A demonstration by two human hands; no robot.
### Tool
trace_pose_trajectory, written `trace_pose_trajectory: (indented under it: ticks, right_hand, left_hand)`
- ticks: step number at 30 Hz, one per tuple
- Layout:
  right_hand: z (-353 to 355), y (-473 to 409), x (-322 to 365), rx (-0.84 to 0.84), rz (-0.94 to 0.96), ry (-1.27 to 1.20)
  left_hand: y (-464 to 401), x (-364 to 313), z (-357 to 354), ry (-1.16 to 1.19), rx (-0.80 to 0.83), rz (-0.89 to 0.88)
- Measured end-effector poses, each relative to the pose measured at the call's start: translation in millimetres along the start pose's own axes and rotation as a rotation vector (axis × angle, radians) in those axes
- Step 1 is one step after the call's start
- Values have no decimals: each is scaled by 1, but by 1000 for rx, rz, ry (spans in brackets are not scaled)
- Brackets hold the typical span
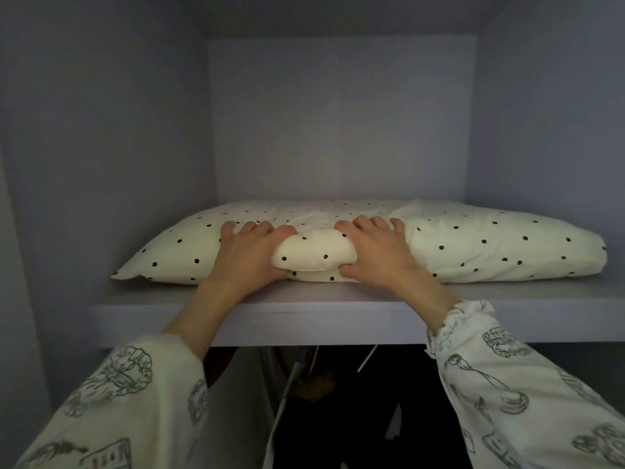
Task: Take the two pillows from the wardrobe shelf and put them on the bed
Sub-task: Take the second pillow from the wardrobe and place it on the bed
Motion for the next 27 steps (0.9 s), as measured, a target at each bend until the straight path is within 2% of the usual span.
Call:
trace_pose_trajectory:
  ticks: [6,12,22,24,27]
  right_hand:
    - [30,37,7,-76,16,-71]
    - [75,92,35,-212,52,-60]
    - [109,189,72,-275,94,-55]
    - [107,202,72,-254,110,-110]
    - [112,209,67,-247,89,-342]
  left_hand:
    - [38,-23,45,-21,-126,-35]
    - [98,-40,96,-9,-186,-4]
    - [201,-74,133,45,-271,10]
    - [211,-81,129,34,-252,-26]
    - [217,-89,119,-28,-220,-68]
Point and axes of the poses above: each hand's wrist, its own y-axis away from the middle knuckle, its own z-axis out of the back of the hand, x = y × z, the point moved 9 cm from there along -y, towards the middle knuckle, and after that the axes turned 10 degrees about z, right-handed, at the moved point
